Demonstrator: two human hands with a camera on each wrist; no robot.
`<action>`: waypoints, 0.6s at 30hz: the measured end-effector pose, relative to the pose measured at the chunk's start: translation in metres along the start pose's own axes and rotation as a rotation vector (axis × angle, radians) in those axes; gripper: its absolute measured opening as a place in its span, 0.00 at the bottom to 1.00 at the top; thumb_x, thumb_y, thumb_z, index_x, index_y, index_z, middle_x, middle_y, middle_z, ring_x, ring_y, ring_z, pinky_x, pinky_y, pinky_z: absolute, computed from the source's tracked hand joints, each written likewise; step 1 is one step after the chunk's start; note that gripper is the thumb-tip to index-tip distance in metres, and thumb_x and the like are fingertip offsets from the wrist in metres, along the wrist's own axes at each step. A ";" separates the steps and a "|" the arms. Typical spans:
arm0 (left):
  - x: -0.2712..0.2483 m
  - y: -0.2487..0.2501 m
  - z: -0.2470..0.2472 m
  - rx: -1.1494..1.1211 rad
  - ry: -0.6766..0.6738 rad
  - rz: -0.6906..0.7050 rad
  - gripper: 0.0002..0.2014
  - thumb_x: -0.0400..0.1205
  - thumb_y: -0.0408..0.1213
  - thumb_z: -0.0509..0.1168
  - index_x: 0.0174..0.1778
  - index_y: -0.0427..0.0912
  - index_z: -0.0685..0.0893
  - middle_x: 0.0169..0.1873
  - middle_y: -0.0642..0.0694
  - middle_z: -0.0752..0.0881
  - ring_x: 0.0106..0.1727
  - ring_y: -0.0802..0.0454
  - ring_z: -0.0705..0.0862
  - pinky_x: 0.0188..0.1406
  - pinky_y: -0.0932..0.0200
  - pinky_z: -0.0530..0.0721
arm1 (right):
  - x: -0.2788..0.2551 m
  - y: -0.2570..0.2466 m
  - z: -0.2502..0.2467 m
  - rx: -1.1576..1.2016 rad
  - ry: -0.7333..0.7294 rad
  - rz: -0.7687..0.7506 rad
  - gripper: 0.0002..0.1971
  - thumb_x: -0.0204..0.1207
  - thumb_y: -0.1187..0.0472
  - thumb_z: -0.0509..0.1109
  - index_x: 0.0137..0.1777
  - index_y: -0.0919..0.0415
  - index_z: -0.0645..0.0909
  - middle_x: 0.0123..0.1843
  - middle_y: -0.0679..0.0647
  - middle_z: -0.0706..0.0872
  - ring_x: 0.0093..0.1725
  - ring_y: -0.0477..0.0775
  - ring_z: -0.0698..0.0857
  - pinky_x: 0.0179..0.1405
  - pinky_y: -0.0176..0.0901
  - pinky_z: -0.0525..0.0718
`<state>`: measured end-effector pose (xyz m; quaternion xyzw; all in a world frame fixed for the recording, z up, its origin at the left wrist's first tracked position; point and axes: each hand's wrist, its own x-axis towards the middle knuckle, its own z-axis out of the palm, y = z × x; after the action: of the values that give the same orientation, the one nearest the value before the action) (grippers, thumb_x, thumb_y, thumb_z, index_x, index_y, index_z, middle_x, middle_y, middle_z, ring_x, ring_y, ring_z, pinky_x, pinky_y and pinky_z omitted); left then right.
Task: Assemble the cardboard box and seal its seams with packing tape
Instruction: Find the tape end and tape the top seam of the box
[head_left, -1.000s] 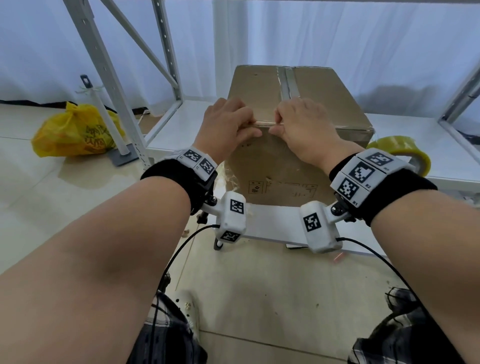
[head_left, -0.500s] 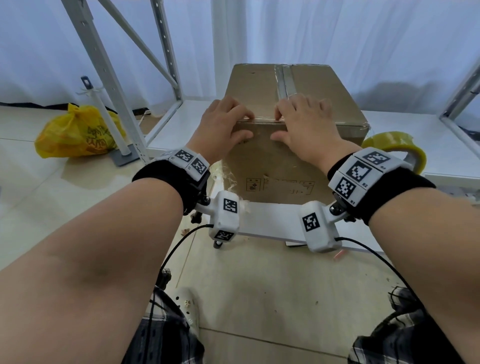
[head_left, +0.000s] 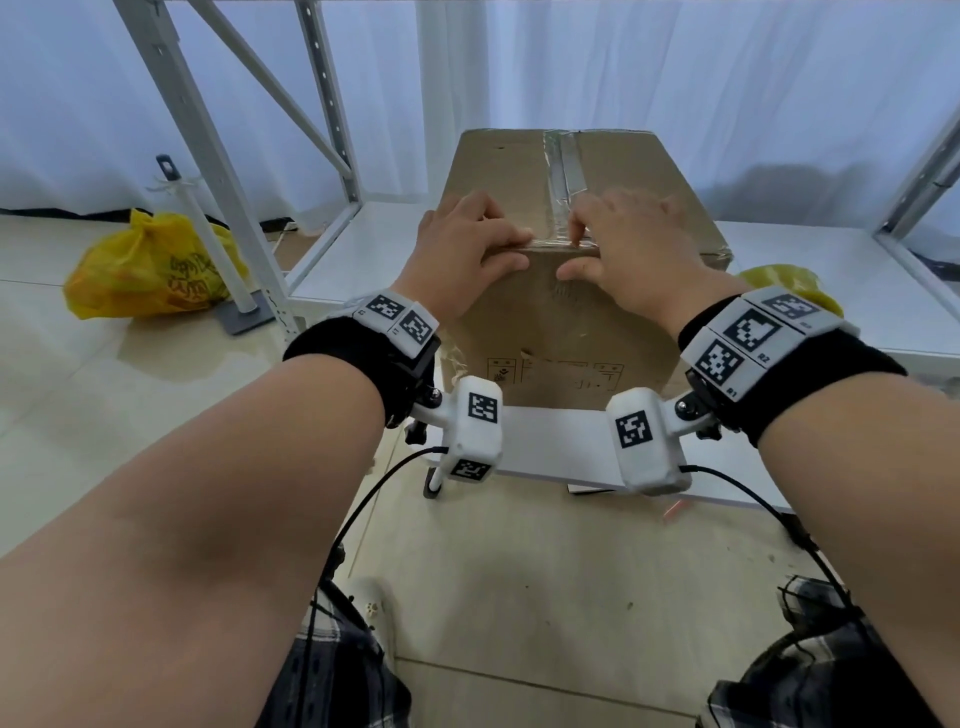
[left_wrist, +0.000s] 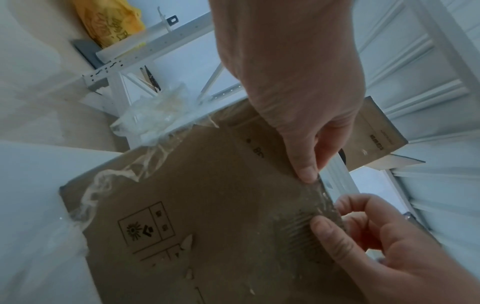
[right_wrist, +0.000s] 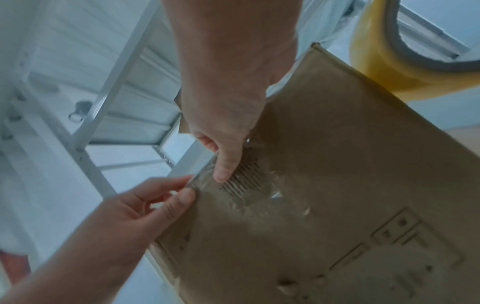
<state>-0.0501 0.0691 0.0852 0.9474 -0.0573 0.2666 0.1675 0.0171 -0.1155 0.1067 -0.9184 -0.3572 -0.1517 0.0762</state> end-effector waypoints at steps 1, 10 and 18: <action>-0.001 -0.001 0.001 -0.003 0.006 0.009 0.15 0.80 0.48 0.66 0.63 0.52 0.85 0.53 0.47 0.79 0.60 0.48 0.73 0.64 0.53 0.64 | -0.001 -0.001 0.001 -0.014 0.007 -0.007 0.17 0.76 0.42 0.67 0.56 0.52 0.74 0.61 0.55 0.78 0.65 0.61 0.74 0.66 0.58 0.65; -0.001 0.006 -0.001 0.132 -0.085 0.001 0.19 0.82 0.50 0.63 0.68 0.52 0.79 0.61 0.48 0.75 0.66 0.46 0.70 0.66 0.52 0.61 | -0.005 0.000 -0.001 -0.015 0.008 -0.014 0.20 0.73 0.41 0.71 0.58 0.51 0.73 0.60 0.54 0.77 0.63 0.59 0.74 0.66 0.58 0.67; 0.010 0.019 0.008 0.052 -0.021 -0.012 0.14 0.83 0.49 0.62 0.60 0.50 0.85 0.55 0.49 0.79 0.62 0.48 0.74 0.66 0.51 0.67 | -0.009 0.019 -0.006 -0.022 -0.004 0.032 0.19 0.75 0.41 0.68 0.56 0.52 0.73 0.57 0.55 0.75 0.63 0.61 0.74 0.65 0.57 0.66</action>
<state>-0.0419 0.0486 0.0894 0.9546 -0.0461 0.2569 0.1437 0.0226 -0.1368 0.1087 -0.9251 -0.3410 -0.1528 0.0678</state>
